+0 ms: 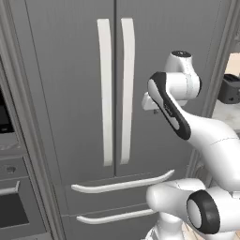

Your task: Gather the lemon and sweet potato from the fridge and place them on a tray on the dining counter. Then gather the fishs from the fridge and place them on the other tray.

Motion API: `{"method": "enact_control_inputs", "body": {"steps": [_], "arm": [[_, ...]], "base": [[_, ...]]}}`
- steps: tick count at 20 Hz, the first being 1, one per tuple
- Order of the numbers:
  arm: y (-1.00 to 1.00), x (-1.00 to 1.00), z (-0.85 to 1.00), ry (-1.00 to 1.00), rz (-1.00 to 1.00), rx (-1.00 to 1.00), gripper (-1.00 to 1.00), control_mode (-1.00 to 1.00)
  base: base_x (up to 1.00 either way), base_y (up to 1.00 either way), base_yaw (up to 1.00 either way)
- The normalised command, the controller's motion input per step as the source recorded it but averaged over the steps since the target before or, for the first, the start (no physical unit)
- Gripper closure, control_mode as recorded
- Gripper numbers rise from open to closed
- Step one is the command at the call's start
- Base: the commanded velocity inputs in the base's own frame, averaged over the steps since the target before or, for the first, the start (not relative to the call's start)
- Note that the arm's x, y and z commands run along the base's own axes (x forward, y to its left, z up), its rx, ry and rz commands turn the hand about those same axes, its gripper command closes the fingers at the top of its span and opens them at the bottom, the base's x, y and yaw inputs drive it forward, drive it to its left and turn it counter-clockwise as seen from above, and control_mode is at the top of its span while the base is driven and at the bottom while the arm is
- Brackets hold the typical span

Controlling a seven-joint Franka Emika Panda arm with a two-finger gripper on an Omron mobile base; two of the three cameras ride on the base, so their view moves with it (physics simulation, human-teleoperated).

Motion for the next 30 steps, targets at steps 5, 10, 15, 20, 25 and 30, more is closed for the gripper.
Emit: {"method": "enact_control_inputs", "body": {"steps": [5,10,15,20,25,30], "arm": [[0.0,-0.01,0.0,0.0,0.0,0.0,-1.0,1.0],[0.0,0.0,0.0,0.0,0.0,0.0,-1.0,1.0],[0.0,0.0,0.0,0.0,0.0,0.0,-1.0,1.0],[0.0,0.0,0.0,0.0,0.0,0.0,-1.0,1.0],[0.0,0.0,0.0,0.0,0.0,0.0,-1.0,1.0],[0.0,0.0,0.0,0.0,0.0,0.0,-1.0,1.0]], "base": [[-0.31,0.03,-0.02],[-0.56,0.37,-0.02],[-0.06,0.54,0.0],[-0.03,0.49,0.0],[-0.09,0.31,0.0],[-0.72,0.02,-0.01]]}}
